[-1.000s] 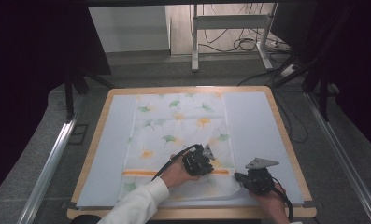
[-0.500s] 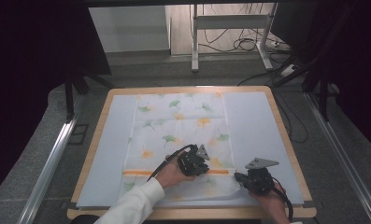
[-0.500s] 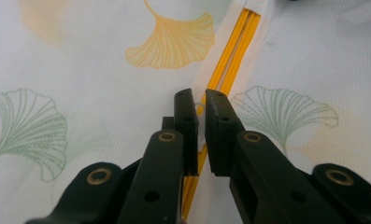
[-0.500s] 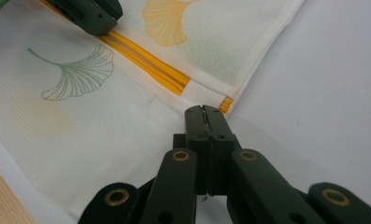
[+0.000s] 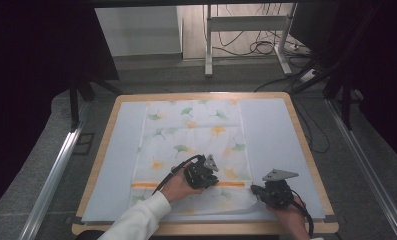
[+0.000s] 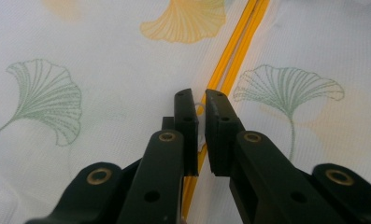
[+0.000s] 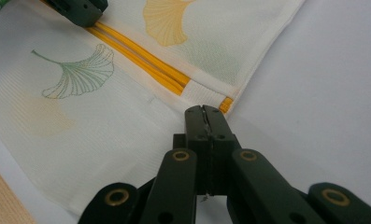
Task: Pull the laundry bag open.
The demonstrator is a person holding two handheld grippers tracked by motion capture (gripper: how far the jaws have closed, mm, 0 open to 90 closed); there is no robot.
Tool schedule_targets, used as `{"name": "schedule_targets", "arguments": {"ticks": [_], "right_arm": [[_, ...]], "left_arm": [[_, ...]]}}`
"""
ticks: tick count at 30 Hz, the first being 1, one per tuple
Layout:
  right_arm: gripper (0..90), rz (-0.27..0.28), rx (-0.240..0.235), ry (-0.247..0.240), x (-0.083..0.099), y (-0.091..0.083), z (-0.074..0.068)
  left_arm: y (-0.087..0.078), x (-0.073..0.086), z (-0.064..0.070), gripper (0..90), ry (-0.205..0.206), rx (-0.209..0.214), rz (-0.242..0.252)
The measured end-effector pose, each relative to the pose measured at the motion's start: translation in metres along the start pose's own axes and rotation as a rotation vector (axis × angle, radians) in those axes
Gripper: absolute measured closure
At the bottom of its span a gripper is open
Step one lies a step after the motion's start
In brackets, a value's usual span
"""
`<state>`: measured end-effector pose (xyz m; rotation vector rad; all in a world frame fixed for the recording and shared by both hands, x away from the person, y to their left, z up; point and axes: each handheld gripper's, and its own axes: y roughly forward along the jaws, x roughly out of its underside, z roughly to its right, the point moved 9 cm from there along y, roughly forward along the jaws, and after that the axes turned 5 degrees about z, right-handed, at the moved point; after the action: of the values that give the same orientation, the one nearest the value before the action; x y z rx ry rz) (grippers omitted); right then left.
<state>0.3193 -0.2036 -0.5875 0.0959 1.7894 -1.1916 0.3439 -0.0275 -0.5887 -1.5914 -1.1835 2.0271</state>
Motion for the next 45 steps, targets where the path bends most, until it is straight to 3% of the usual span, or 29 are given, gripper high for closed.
{"name": "schedule_targets", "arguments": {"ticks": [9, 19, 45], "right_arm": [[89.9, 0.001, -0.003, -0.002, 0.0, 0.0, 0.0], [90.0, 0.0, -0.003, -0.002, 0.0, 0.0, 0.001], [90.0, 0.003, -0.004, -0.002, 0.0, 0.0, 0.0]], "left_arm": [[-0.006, 0.008, -0.005, 84.8, -0.007, -0.007, 0.002], [-0.015, 0.019, -0.01, 84.8, -0.055, -0.004, 0.024], [-0.034, 0.043, -0.023, 84.8, -0.089, -0.04, -0.001]]}}
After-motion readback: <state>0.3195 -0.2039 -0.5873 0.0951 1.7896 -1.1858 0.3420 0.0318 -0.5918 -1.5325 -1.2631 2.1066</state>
